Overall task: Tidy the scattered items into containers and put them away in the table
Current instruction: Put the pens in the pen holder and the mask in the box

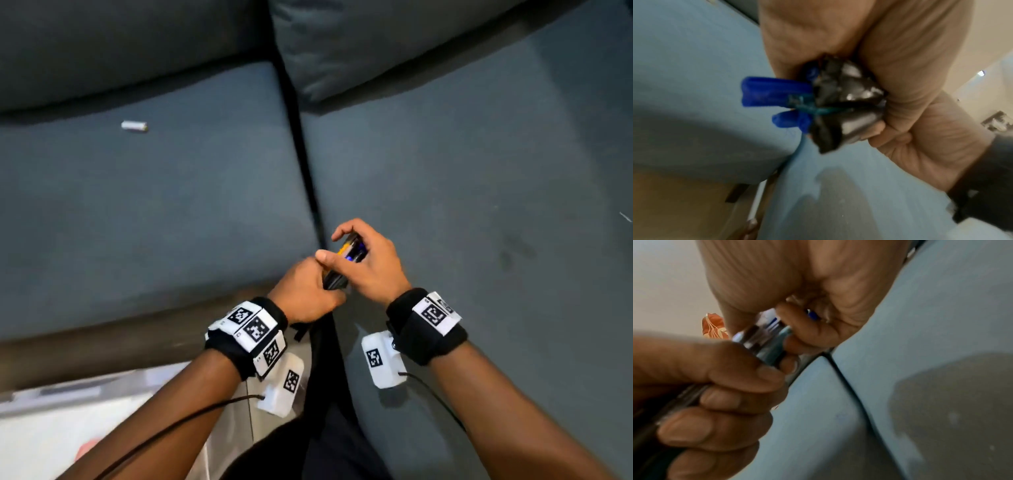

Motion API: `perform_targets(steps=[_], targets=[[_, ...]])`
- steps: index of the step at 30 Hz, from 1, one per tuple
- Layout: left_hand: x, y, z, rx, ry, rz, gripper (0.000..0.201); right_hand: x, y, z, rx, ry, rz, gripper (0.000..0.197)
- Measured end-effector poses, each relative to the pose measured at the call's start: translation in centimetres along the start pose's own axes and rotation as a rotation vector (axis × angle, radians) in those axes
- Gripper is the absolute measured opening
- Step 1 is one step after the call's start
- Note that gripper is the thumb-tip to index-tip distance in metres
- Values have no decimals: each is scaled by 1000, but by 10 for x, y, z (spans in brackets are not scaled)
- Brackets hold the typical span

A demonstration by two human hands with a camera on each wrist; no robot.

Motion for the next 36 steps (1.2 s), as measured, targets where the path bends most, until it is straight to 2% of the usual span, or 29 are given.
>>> perform_targets(steps=[3, 5, 9, 11, 14, 15, 18, 22, 25, 30, 33, 36], targets=[[41, 9, -61, -44, 103, -23, 25, 10, -58, -29, 25, 20, 17, 31], [69, 13, -97, -51, 153, -119, 14, 10, -102, -45, 74, 5, 46, 24], [133, 26, -156, -79, 187, -373, 23, 3, -183, -65, 179, -68, 79, 21], [164, 41, -179, -216, 224, -542, 37, 1, -210, -67, 192, -89, 76, 23], [223, 72, -232, -612, 354, -906, 26, 0, -250, -66, 152, -143, 96, 24], [238, 76, -245, -703, 398, -1013, 26, 1, -259, -63, 131, -148, 102, 24], [276, 71, -272, -863, 495, -1195, 34, 9, -305, -70, 144, -169, 92, 23], [308, 62, -305, -1165, 596, -1327, 35, 27, -374, -101, 331, -159, 35, 23], [335, 55, -337, -1281, 678, -1390, 38, 40, -416, -122, 479, -189, 55, 23], [372, 53, -393, -1358, 715, -1491, 44, 47, -481, -154, 674, -263, 17, 21], [394, 47, -433, -1444, 726, -1529, 42, 51, -525, -179, 782, -268, -23, 20], [415, 30, -480, -1555, 802, -1480, 32, 51, -569, -207, 912, -228, -99, 22]])
Point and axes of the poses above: each hand's wrist, its own z-axis towards the middle knuckle, its own y-axis out of the back of the hand, x = y × z, the point moved 8 cm from there along z, towards the middle knuckle, and after that the axes turned 8 degrees about z, right-handed, at the moved point
